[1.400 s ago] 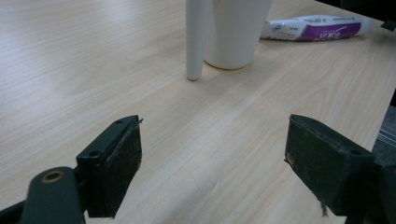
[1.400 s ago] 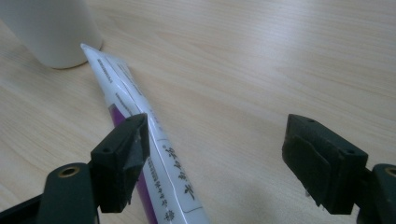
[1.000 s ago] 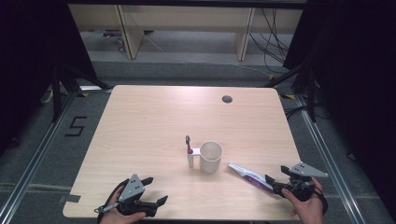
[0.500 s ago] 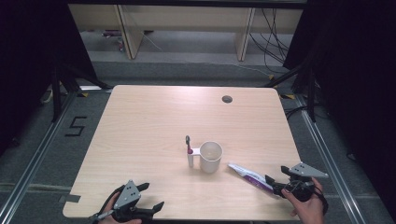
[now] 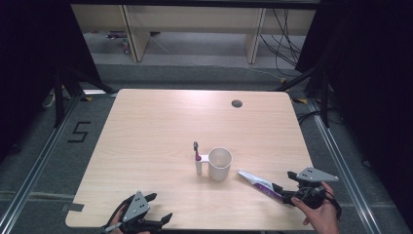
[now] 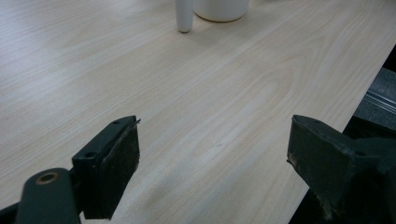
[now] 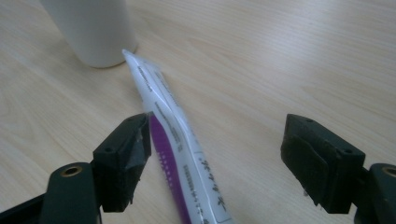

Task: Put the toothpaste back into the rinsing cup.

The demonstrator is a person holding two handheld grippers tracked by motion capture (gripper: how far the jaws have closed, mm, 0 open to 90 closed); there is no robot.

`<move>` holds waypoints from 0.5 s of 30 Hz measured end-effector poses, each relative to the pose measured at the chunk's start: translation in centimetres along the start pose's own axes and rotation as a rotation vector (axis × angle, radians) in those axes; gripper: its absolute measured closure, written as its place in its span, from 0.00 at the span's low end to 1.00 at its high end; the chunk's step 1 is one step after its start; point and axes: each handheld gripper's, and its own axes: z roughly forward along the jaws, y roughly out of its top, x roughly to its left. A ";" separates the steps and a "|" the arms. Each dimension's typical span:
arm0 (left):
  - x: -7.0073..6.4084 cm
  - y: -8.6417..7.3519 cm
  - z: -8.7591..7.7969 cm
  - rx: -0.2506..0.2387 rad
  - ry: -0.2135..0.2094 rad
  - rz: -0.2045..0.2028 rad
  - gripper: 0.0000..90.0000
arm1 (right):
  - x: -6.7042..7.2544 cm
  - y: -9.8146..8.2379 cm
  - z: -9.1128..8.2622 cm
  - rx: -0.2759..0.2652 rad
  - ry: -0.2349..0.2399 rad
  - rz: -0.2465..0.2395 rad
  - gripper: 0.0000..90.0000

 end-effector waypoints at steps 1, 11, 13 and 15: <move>0.0 0.0 0.0 0.000 -0.001 -0.002 0.18 | 0.2 0.1 0.0 0.011 0.007 -0.002 0.28; -0.1 0.0 0.0 -0.012 0.007 -0.007 0.18 | 1.4 1.4 1.6 0.154 0.016 -0.169 0.38; -0.1 0.0 0.0 -0.020 0.006 -0.009 0.18 | 1.5 1.5 1.8 0.177 0.020 -0.180 0.40; -0.1 0.0 0.0 -0.020 0.006 -0.009 0.18 | 1.6 1.7 2.5 0.216 0.025 -0.205 0.45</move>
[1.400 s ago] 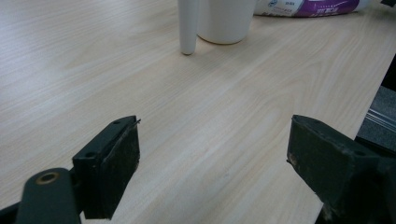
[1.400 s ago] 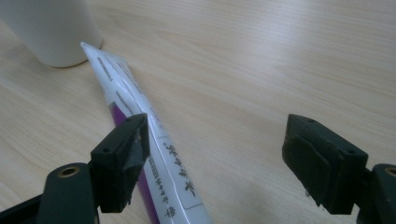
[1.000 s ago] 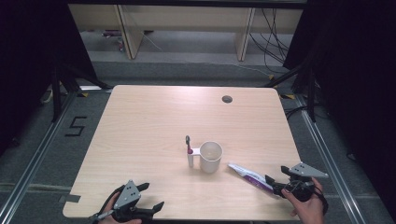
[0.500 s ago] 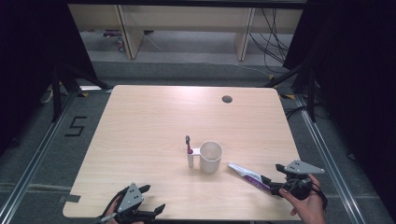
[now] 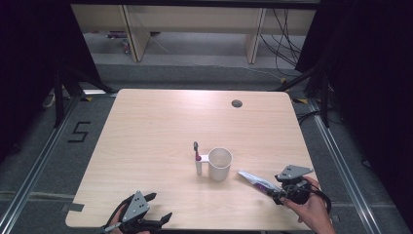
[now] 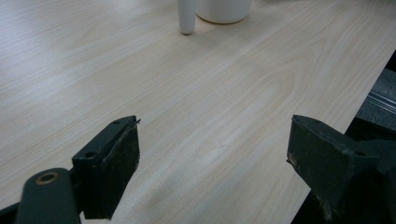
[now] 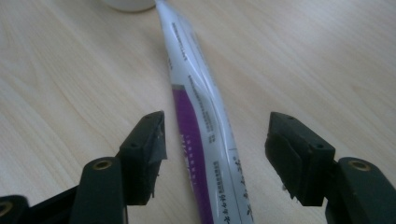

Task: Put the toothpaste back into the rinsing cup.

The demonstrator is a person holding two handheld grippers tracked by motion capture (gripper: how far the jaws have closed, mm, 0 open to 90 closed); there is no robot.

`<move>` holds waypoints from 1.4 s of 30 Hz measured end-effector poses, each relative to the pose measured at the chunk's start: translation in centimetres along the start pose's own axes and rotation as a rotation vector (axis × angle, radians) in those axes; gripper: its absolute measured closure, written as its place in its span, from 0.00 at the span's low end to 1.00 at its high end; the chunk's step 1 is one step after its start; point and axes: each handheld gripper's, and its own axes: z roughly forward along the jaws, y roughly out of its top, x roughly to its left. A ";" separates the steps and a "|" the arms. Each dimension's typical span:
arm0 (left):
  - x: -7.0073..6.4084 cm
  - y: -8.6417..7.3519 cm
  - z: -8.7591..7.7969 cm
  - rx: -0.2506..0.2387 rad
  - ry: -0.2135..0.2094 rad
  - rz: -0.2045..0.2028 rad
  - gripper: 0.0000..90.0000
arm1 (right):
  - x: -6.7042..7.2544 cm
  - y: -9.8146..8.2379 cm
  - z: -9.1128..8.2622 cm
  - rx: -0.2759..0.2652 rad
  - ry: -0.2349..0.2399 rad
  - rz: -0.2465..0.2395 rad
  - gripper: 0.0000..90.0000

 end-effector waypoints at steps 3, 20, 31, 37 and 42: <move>0.0 0.0 0.0 0.001 0.000 0.003 0.18 | 0.1 0.3 0.3 0.028 0.002 -0.014 0.46; -0.1 0.0 -0.1 0.007 0.003 0.006 0.19 | -0.2 2.1 2.7 0.189 0.053 -0.052 0.61; -0.1 0.0 -0.1 0.010 -0.006 0.006 0.19 | -0.4 3.5 3.7 0.316 0.076 -0.103 0.63; -0.2 0.0 -0.2 0.013 -0.003 0.012 0.19 | -0.4 4.1 4.3 0.373 0.090 -0.121 0.64; -0.2 0.0 -0.2 0.016 -0.005 0.011 0.19 | -0.6 4.6 4.7 0.415 0.109 -0.127 0.67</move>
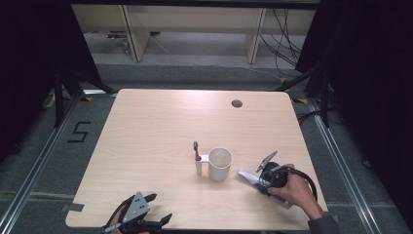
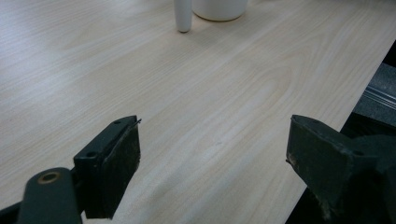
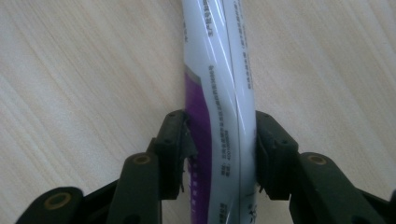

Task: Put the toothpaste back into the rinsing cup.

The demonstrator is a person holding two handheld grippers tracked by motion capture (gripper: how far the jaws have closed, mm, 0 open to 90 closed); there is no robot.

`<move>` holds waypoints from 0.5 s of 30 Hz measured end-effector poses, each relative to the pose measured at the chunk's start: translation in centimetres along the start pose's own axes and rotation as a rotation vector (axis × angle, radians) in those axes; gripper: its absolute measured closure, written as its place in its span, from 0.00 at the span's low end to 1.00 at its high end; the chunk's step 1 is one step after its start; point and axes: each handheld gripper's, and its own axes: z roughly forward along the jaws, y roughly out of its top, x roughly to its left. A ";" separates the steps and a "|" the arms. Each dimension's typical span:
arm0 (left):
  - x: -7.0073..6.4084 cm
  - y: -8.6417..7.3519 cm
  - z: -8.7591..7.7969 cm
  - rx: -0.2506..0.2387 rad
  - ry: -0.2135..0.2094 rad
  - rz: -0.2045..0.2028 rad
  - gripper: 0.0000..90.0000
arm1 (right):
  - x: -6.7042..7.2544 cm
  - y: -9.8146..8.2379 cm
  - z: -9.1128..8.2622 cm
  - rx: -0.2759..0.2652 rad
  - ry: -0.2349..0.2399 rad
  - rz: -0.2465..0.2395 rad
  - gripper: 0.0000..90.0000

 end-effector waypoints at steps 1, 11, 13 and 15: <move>0.0 0.0 0.0 -0.001 -0.002 0.001 0.19 | -0.1 0.1 0.0 0.009 0.009 0.004 0.67; -0.1 0.0 0.0 0.000 0.000 -0.001 0.19 | -0.1 0.8 0.0 0.069 0.042 -0.012 0.75; 0.0 0.0 0.0 0.000 0.000 0.000 0.19 | -0.2 0.9 0.0 0.081 0.038 -0.060 0.81; 0.0 0.0 0.0 0.000 -0.003 -0.002 0.19 | 0.1 0.9 0.0 0.091 0.042 -0.034 0.84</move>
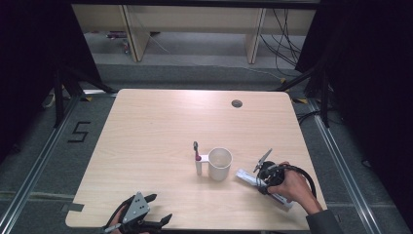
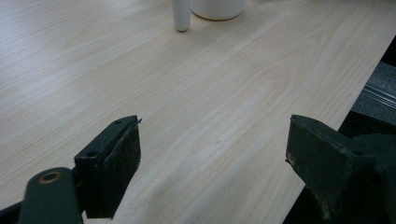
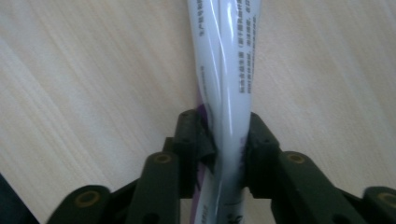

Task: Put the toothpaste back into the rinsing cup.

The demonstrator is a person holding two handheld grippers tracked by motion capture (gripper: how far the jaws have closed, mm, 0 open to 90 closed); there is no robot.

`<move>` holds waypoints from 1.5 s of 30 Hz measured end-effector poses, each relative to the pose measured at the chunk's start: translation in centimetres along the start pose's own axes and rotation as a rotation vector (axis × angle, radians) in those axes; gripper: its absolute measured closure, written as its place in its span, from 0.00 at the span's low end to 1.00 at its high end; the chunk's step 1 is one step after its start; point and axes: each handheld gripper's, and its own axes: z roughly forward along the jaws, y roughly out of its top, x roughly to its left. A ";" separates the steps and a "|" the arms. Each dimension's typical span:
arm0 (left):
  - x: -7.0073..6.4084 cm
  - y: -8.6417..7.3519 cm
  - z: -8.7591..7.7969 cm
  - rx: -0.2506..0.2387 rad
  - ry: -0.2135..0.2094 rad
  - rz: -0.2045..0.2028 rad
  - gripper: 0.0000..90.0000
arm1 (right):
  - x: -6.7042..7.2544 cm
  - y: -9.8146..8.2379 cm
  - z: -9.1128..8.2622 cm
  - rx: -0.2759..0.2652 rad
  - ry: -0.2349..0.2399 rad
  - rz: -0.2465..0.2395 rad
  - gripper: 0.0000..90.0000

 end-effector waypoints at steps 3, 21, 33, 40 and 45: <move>-0.1 -0.1 0.0 -0.002 0.003 0.003 0.19 | 0.0 0.1 0.1 0.007 0.002 -0.044 0.84; -0.1 -0.1 0.0 -0.001 0.006 -0.001 0.19 | 0.5 1.4 0.1 0.107 -0.002 -0.033 0.85; 0.1 0.0 -0.1 -0.008 0.013 0.002 0.20 | -0.1 0.4 -0.6 0.036 0.011 -0.049 0.85; 0.1 0.0 -0.1 -0.005 0.019 0.003 0.20 | -1.5 -1.2 -3.6 -0.154 -0.009 0.012 0.85; 0.2 0.0 -0.2 -0.015 0.021 -0.007 0.20 | -2.3 -1.7 -5.1 -0.255 -0.023 0.078 0.85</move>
